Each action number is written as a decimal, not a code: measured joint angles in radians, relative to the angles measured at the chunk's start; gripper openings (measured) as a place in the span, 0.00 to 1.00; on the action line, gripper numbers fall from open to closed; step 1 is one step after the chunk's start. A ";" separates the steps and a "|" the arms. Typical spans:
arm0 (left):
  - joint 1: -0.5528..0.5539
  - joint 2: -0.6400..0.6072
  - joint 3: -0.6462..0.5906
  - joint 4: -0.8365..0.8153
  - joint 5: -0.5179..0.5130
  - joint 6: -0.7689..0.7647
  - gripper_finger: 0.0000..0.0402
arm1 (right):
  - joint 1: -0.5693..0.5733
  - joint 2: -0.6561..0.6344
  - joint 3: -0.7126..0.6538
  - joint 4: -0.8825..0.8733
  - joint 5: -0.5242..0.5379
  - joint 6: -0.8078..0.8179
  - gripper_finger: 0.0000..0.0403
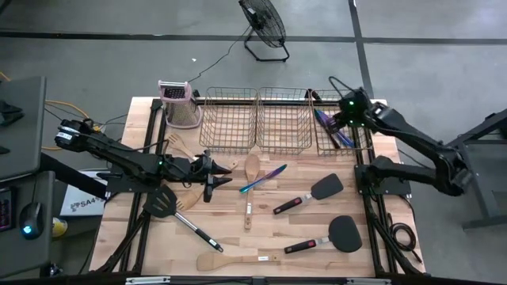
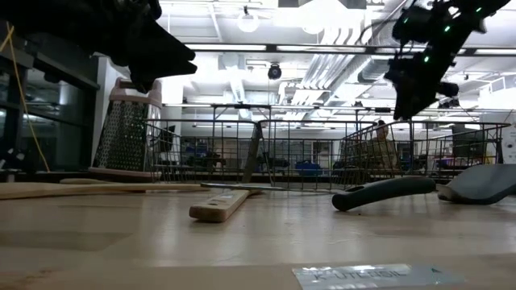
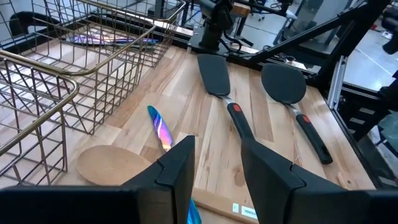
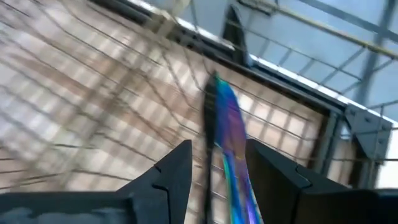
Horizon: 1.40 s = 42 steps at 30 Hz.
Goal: Pick & Place Kitchen Items
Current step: Put the blue table knife into the right mesh basket
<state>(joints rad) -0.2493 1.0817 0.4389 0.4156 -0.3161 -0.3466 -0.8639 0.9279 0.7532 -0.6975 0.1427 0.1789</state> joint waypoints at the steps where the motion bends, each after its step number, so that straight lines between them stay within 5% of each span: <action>1: 0.000 0.000 0.000 0.000 0.000 -0.002 0.32 | 0.000 -0.025 0.000 0.000 -0.024 0.001 0.35; 16: 0.000 0.000 0.013 -0.053 -0.001 -0.035 0.32 | 0.133 -0.274 0.000 0.060 -0.387 0.001 0.34; 28: 0.000 0.000 0.013 -0.056 -0.003 -0.025 0.32 | 0.510 -0.256 0.000 0.379 -0.352 -0.002 0.34; 42: 0.001 -0.031 0.012 -0.080 -0.051 0.045 0.32 | 0.833 0.104 0.000 0.701 -0.163 -0.244 0.34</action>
<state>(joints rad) -0.2487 1.0506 0.4511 0.3359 -0.3666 -0.3011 -0.0311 1.0322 0.7532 0.0031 -0.0208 -0.0650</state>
